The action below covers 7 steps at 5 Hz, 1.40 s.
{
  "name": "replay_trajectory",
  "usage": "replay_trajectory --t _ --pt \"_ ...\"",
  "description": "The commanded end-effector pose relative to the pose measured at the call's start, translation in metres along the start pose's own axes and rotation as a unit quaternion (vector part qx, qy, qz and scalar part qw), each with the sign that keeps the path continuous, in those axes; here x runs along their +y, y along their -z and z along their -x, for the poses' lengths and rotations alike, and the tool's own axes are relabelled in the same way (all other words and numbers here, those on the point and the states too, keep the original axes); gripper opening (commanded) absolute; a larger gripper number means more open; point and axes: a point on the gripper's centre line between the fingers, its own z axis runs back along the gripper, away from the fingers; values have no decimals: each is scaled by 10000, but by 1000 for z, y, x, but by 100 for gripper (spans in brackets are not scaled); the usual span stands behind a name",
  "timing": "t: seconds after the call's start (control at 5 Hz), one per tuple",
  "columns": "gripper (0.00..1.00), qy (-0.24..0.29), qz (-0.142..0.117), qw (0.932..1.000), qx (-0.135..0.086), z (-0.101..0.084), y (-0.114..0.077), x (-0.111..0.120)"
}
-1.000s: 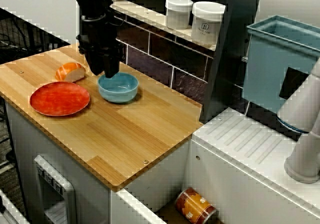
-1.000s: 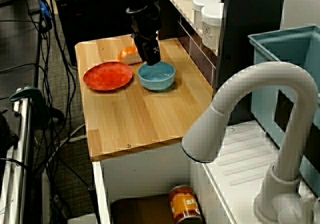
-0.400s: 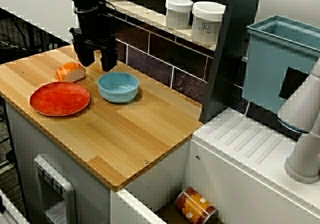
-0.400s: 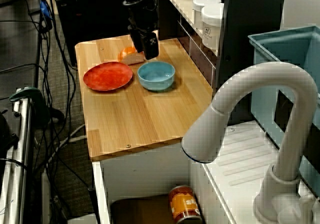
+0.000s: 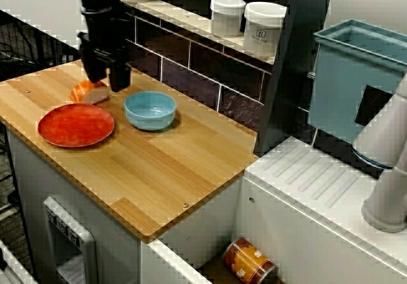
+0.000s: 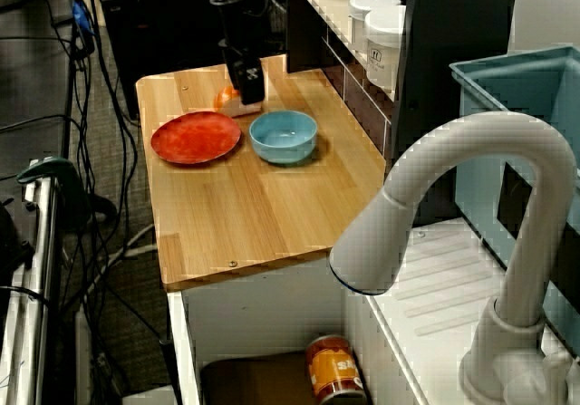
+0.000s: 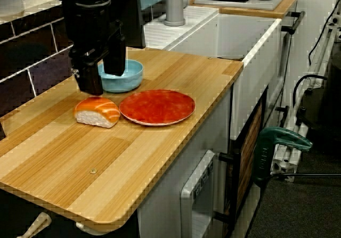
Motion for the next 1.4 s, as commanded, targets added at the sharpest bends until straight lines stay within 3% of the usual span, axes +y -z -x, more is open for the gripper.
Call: replay_trajectory --t 0.0,0.4,1.0,1.2 --pt "100 426 -197 9987 -179 21 -30 17" --pt "100 178 -118 9997 -143 24 -19 24" --pt "100 -78 -282 9994 -210 13 -4 34" --pt "100 -239 -453 9985 -203 14 2 32"
